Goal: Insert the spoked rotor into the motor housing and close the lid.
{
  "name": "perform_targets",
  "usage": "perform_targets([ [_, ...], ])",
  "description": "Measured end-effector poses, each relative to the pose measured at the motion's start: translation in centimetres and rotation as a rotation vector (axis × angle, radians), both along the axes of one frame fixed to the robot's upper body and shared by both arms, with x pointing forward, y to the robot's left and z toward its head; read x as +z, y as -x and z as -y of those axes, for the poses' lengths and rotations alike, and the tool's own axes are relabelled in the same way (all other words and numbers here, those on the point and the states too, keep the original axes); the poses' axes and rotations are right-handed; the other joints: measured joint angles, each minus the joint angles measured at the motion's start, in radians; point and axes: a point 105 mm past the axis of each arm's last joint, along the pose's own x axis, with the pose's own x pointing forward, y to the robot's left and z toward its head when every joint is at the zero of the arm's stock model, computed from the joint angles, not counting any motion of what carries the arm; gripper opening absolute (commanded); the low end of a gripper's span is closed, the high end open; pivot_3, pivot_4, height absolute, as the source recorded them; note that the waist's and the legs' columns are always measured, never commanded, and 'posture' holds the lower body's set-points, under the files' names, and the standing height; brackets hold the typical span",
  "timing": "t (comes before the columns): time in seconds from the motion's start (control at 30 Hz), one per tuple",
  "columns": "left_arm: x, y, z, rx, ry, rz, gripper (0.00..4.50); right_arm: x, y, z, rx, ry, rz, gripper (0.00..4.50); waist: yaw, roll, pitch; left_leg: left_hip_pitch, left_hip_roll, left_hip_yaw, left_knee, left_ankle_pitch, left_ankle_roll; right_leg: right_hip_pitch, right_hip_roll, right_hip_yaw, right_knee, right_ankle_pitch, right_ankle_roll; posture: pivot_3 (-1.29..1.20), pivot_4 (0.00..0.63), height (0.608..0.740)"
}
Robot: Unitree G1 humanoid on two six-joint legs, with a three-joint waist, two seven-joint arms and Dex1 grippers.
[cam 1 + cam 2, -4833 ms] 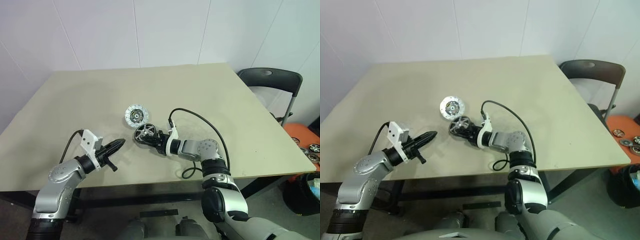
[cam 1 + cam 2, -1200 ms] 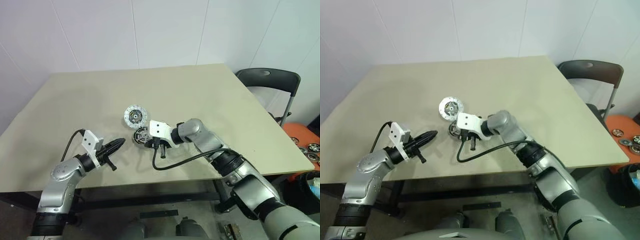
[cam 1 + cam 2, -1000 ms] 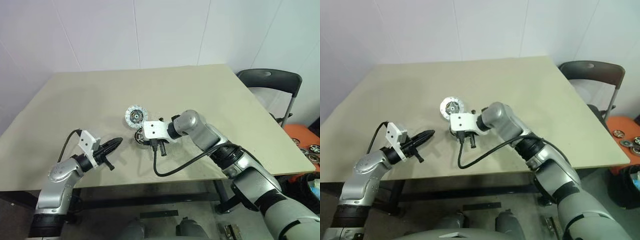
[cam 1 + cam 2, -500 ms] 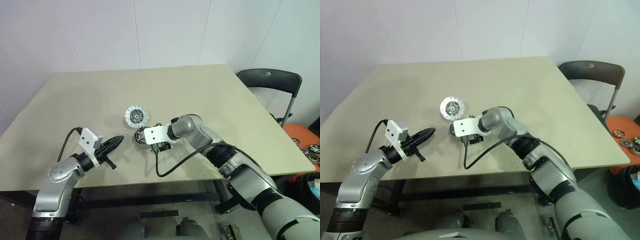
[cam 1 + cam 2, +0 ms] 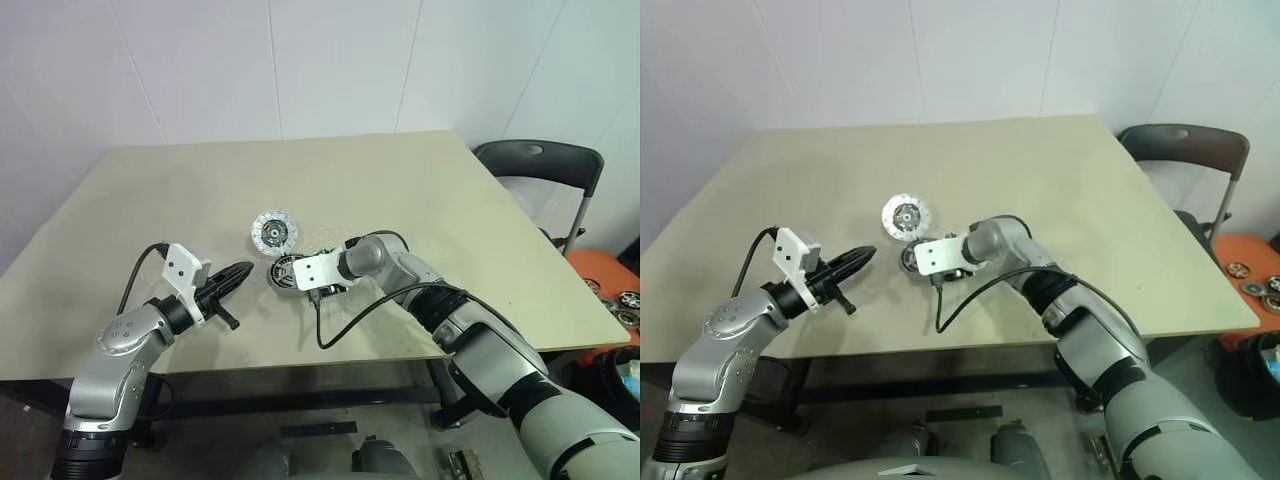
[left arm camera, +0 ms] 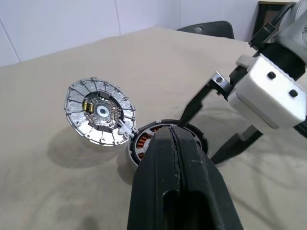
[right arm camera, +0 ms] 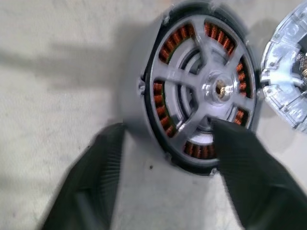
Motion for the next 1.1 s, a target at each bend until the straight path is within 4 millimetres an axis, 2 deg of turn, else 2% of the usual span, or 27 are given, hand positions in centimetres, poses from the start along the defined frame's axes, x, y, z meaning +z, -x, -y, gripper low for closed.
perform_targets([
  [0.1,0.2,0.0,0.1,-0.003,0.000,0.005,0.00,0.3,-0.3,0.3,-0.003,0.008,0.015,1.26,-0.003,0.000,-0.001,0.003,0.001,0.000,0.000,0.000,0.000,0.001,0.000,0.000,0.000,0.000,-0.001,0.00,0.000,0.740],
  [0.17,0.2,0.0,0.1,-0.005,-0.001,0.008,0.00,0.3,-0.5,0.9,-0.020,0.022,0.018,0.91,-0.003,0.000,0.000,0.004,0.001,0.000,0.000,0.000,0.000,0.002,0.000,0.000,0.001,0.000,-0.001,0.00,0.000,0.740],
  [0.57,-1.1,0.1,-0.6,0.003,0.006,-0.005,0.00,1.3,1.3,0.3,-0.043,-0.059,-0.103,0.91,-0.002,-0.001,-0.001,-0.002,0.001,0.000,-0.003,-0.004,-0.004,-0.005,-0.001,0.000,-0.001,0.002,0.003,0.00,0.000,0.740],
  [0.87,-1.9,0.2,-1.0,0.006,-0.005,-0.021,0.00,1.4,3.6,0.0,-0.007,-0.063,-0.146,0.91,-0.003,-0.002,-0.001,-0.002,0.002,0.001,-0.003,-0.005,-0.004,-0.004,-0.001,0.000,-0.002,0.001,0.003,0.00,0.000,0.740],
  [1.1,-1.9,0.1,-1.1,0.009,-0.009,-0.022,0.00,1.3,4.0,-0.3,-0.016,-0.072,-0.161,0.91,-0.005,-0.002,-0.002,-0.001,0.002,0.001,-0.003,-0.005,-0.004,-0.004,0.000,0.000,-0.002,0.001,0.003,0.00,0.000,0.740],
])
